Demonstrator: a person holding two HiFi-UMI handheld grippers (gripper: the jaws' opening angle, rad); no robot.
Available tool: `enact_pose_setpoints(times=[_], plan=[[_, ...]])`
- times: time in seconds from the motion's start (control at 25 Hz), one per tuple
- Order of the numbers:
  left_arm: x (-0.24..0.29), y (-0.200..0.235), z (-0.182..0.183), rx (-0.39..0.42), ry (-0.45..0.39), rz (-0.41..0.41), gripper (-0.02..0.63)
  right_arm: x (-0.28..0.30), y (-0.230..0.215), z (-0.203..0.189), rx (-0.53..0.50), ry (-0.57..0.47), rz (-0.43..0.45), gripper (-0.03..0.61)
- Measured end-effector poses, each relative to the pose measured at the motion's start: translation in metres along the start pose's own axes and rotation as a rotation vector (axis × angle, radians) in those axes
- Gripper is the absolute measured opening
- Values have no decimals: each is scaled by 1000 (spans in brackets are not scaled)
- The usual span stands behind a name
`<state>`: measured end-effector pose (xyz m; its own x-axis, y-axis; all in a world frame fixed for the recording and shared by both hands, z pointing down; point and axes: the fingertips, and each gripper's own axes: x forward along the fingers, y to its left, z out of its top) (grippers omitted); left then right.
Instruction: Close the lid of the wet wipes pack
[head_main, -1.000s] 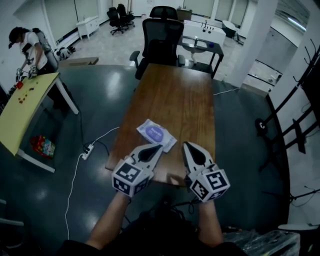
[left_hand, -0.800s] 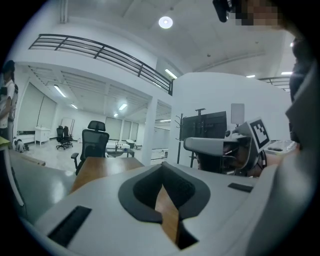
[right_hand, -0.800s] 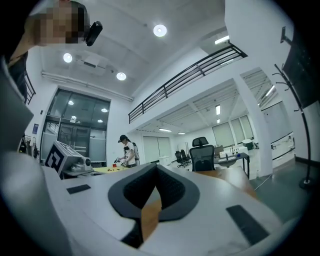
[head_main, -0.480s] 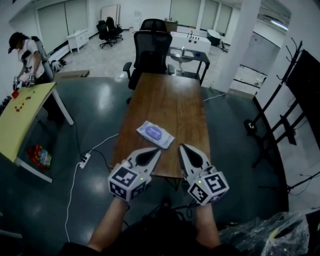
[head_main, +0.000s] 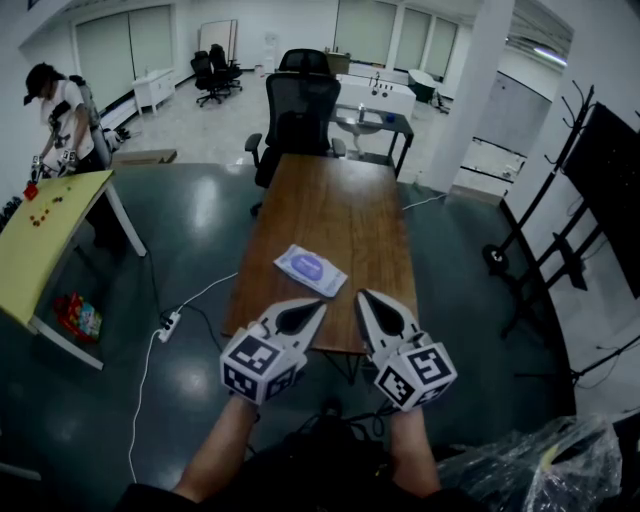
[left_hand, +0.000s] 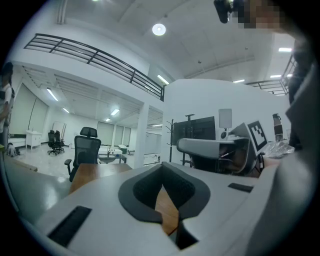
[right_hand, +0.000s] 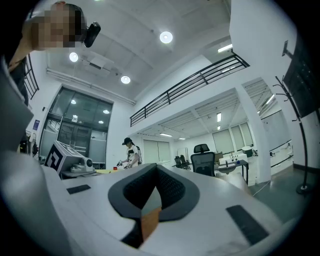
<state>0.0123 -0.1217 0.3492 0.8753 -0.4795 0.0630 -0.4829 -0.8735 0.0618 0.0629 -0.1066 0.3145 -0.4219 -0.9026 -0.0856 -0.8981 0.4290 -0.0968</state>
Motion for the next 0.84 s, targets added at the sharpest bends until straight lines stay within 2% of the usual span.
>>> enact_pose_setpoints(times=[0.44, 0.84], plan=[[-10, 0, 7, 16, -22, 5, 3, 0, 10, 1, -21, 6, 10, 9], [-13, -1, -2, 14, -2, -15, 3, 1, 15, -2, -23, 5, 9, 9]])
